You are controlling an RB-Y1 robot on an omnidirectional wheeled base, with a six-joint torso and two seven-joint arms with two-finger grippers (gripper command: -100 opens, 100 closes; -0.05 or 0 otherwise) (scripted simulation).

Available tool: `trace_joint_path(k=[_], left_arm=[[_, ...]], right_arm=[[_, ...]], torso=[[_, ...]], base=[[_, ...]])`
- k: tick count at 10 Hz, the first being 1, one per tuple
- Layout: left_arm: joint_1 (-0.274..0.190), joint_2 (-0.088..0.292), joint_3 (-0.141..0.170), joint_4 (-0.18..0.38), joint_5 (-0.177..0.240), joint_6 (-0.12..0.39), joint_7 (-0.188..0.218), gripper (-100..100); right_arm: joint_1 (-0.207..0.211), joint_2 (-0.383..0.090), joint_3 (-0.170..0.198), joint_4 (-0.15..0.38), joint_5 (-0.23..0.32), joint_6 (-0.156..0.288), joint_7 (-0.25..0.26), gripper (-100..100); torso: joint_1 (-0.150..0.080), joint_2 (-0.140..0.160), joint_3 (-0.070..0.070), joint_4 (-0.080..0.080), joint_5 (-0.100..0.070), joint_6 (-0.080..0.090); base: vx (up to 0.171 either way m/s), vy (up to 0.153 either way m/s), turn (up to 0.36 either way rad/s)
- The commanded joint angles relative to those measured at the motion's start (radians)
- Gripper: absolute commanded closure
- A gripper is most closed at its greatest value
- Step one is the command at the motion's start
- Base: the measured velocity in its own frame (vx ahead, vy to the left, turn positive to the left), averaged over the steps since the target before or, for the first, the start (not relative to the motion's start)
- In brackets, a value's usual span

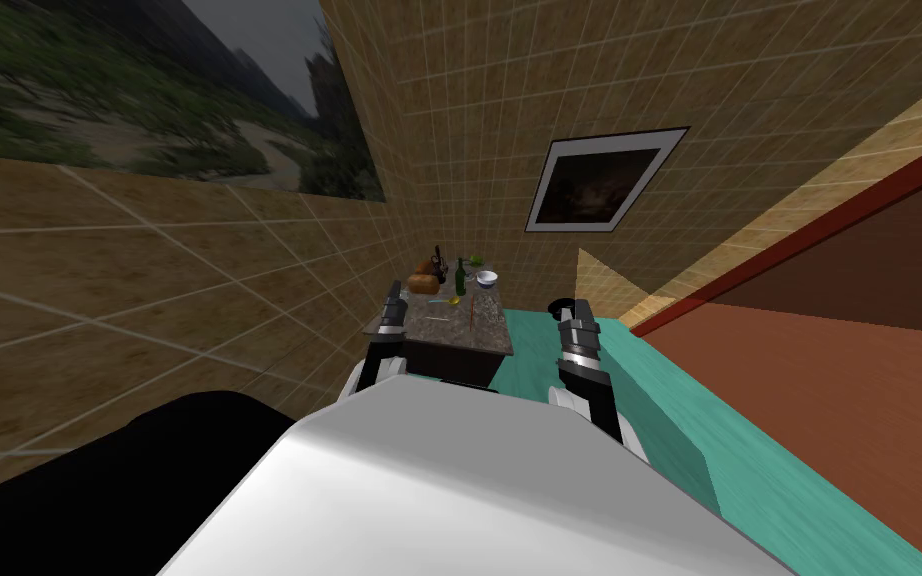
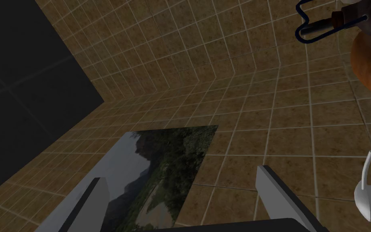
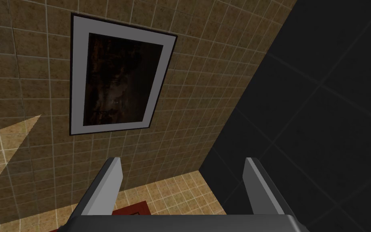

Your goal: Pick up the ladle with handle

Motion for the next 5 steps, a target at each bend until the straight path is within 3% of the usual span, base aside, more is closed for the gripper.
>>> trace_joint_path(k=[1,5], left_arm=[[-0.026,0.04,0.002,0.016,0.007,0.027,-0.008,-100],[-0.119,0.098,0.009,0.074,0.032,0.121,-0.031,-100]], right_arm=[[0.0,0.0,0.0,0.0,0.0,0.0,0.0,0],[0.0,0.0,0.0,0.0,0.0,0.0,0.0,0]], torso=[[0.0,0.0,0.0,0.0,0.0,0.0],[0.002,0.005,0.003,0.001,0.001,0.0]], base=[[-0.031,0.008,-0.032],[-0.079,0.03,-0.038]])
